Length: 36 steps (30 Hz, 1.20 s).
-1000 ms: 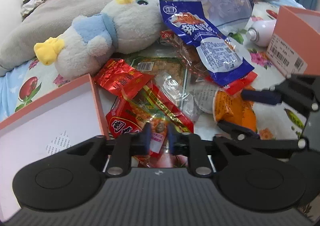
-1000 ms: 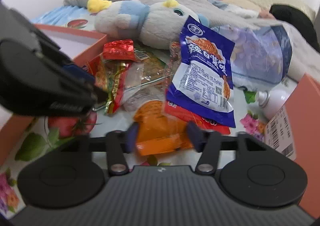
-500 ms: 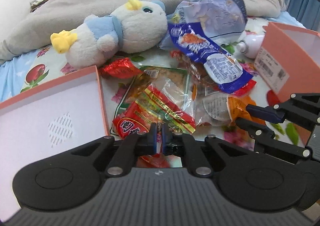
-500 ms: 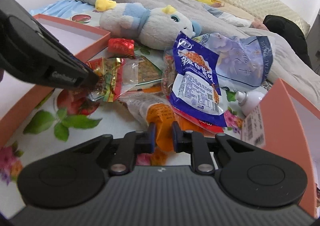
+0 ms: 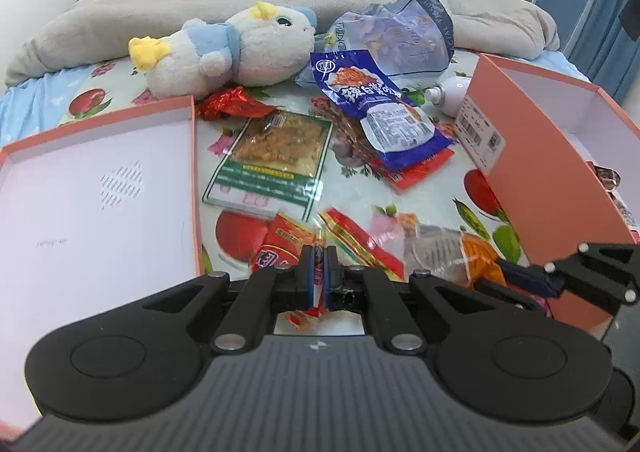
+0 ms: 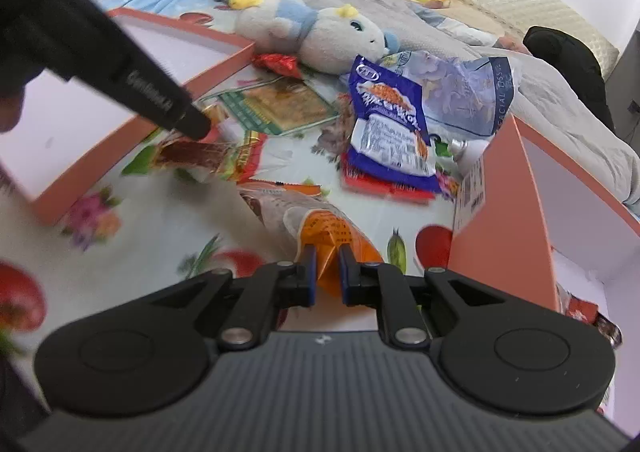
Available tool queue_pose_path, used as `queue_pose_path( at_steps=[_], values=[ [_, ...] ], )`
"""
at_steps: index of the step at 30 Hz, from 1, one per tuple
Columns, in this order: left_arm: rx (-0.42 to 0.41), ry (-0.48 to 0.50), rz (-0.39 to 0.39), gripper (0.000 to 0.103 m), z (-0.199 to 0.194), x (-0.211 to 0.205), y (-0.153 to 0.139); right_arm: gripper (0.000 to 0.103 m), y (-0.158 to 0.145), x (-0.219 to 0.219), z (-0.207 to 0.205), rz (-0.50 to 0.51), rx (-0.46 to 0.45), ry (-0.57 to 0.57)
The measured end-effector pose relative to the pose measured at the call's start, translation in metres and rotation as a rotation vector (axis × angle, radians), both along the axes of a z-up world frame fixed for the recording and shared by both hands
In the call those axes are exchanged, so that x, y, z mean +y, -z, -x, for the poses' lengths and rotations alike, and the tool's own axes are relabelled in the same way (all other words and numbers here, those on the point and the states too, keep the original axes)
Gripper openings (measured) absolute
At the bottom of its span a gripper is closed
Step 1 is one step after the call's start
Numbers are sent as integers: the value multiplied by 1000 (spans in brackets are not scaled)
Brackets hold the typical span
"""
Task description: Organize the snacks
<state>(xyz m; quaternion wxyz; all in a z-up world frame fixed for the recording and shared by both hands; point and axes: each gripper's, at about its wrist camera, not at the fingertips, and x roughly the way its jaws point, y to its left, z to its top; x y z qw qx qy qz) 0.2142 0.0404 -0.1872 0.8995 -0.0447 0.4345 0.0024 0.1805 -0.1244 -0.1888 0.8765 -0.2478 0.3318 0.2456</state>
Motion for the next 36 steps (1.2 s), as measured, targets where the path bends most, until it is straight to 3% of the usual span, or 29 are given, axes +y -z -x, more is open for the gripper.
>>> queue_pose_path(
  at_steps=[13, 19, 24, 26, 28, 30, 34, 36],
  values=[
    [55, 1, 91, 6, 63, -15, -6, 15, -8, -30, 62, 33, 78, -11],
    [78, 14, 122, 7, 66, -10, -2, 16, -8, -38, 71, -29, 114, 16],
    [77, 17, 195, 21, 67, -6, -4, 18, -11, -41, 73, -58, 116, 5],
    [82, 11, 201, 25, 68, -6, -5, 23, -11, -42, 71, -69, 127, 3],
    [85, 2, 197, 37, 68, -6, -5, 37, -12, -44, 70, -85, 147, -22],
    [81, -15, 198, 56, 68, -3, -5, 52, -13, -42, 70, -91, 158, -67],
    [99, -45, 215, 64, 63, 6, -2, 72, -13, -37, 70, -89, 141, -120],
    [105, -55, 209, 70, 60, 8, -2, 73, -11, -35, 66, -93, 137, -118]
  ],
)
